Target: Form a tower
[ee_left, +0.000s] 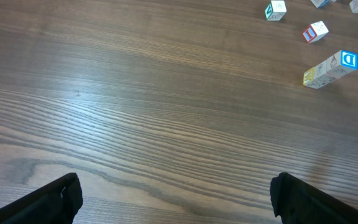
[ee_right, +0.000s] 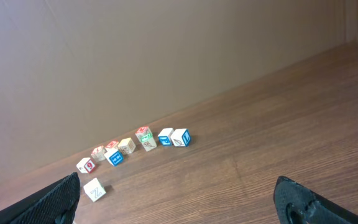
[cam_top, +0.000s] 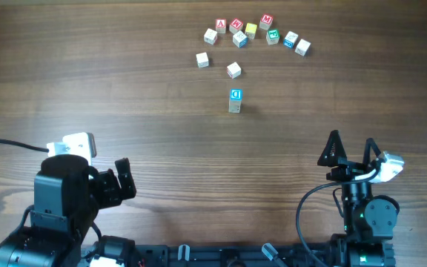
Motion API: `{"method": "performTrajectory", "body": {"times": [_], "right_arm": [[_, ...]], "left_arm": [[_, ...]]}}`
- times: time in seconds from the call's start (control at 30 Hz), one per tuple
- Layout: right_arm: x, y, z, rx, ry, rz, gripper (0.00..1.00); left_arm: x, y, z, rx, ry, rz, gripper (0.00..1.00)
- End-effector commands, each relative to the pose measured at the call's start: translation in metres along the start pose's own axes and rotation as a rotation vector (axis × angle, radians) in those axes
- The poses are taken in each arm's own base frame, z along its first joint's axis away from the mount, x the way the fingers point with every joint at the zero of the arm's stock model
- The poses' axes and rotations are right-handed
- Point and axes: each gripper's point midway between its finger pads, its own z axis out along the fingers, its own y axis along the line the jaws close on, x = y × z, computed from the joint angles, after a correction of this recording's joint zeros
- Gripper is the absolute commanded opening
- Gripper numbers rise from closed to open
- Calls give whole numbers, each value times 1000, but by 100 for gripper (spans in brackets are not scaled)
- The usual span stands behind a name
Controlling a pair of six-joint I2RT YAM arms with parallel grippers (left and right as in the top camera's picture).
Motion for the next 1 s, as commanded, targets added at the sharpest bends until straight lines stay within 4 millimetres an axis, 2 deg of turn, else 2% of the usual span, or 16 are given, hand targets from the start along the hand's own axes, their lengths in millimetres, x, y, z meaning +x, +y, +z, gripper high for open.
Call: {"method": "performTrajectory", "body": {"times": [0.0, 0.07, 0.13, 0.2, 0.3, 0.4, 0.53, 0.67, 0.73, 0.9, 0.97], "right_arm": [[-2, 3, -1, -18, -8, 10, 100], [-2, 3, -1, -18, -8, 10, 100], [-2, 3, -1, -18, -8, 10, 100], [-2, 3, -1, -18, -8, 10, 100], [-2, 3, -1, -18, -8, 11, 100], [-2, 3, -1, -18, -8, 10, 100], [-2, 3, -1, -18, -8, 10, 100], [-2, 3, -1, -18, -8, 10, 100], [-2, 3, -1, -18, -8, 10, 100], [-2, 3, -1, -18, -8, 10, 100], [-2, 3, -1, -18, -8, 10, 100]], "left_arm": [[1, -1, -1, 6, -8, 15, 100], [-1, -2, -3, 22, -31, 5, 100], [-17, -7, -1, 73, -170, -33, 100], [-22, -11, 5, 129, -286, -67, 100], [-20, -17, 23, 222, -464, -97, 100], [-18, -31, 47, 337, -675, -11, 100], [-19, -35, 64, 374, -834, 11, 100], [-14, -29, 75, 283, -876, 148, 100], [-5, -25, 90, 235, -845, 213, 100], [13, -23, 118, 228, -780, 208, 100], [14, -22, 119, 230, -770, 198, 100]]}}
